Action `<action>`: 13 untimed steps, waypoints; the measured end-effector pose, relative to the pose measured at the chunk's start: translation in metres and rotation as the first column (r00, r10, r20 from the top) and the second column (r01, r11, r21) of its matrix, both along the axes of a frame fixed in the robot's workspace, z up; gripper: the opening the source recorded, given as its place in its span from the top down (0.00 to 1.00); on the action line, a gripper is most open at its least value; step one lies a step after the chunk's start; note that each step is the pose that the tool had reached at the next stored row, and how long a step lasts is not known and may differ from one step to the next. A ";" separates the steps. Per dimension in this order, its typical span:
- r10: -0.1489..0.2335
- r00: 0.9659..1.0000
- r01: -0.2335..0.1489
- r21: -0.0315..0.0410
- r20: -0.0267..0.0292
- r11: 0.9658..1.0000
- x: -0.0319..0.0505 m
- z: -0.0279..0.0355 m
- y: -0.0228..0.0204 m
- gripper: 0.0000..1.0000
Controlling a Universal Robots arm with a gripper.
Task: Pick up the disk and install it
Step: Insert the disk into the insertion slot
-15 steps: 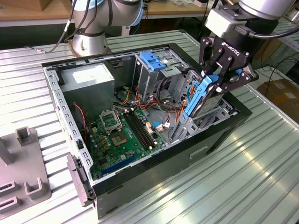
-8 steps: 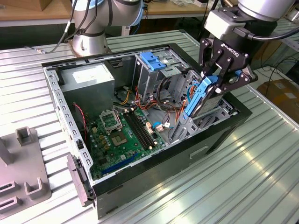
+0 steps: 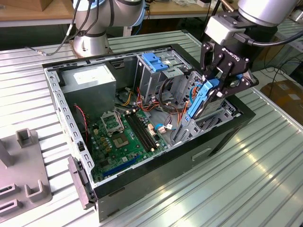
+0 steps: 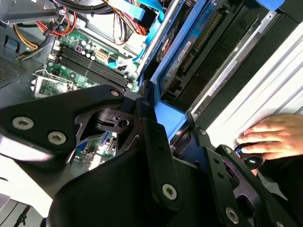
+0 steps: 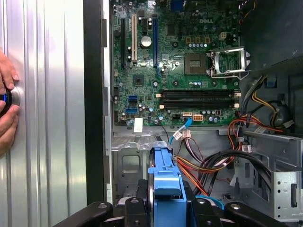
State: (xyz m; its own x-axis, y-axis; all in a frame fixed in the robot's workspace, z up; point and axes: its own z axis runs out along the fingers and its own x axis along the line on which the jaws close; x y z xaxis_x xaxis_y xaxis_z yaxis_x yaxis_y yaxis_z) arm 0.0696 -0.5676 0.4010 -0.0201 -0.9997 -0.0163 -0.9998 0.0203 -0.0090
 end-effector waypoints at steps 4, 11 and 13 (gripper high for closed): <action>0.000 1.000 0.000 0.000 0.000 1.000 0.0000 -0.0048 0.0000 0.63; 0.000 1.000 0.000 0.000 0.000 1.000 0.0000 -0.0132 0.0000 0.63; 0.000 1.000 0.000 0.000 0.000 1.000 0.0000 -0.0153 0.0000 0.63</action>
State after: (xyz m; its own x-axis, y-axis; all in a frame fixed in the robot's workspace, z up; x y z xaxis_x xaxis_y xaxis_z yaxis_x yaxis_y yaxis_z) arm 0.0696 -0.5676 0.3856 -0.0202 -0.9997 -0.0164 -0.9998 0.0204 -0.0090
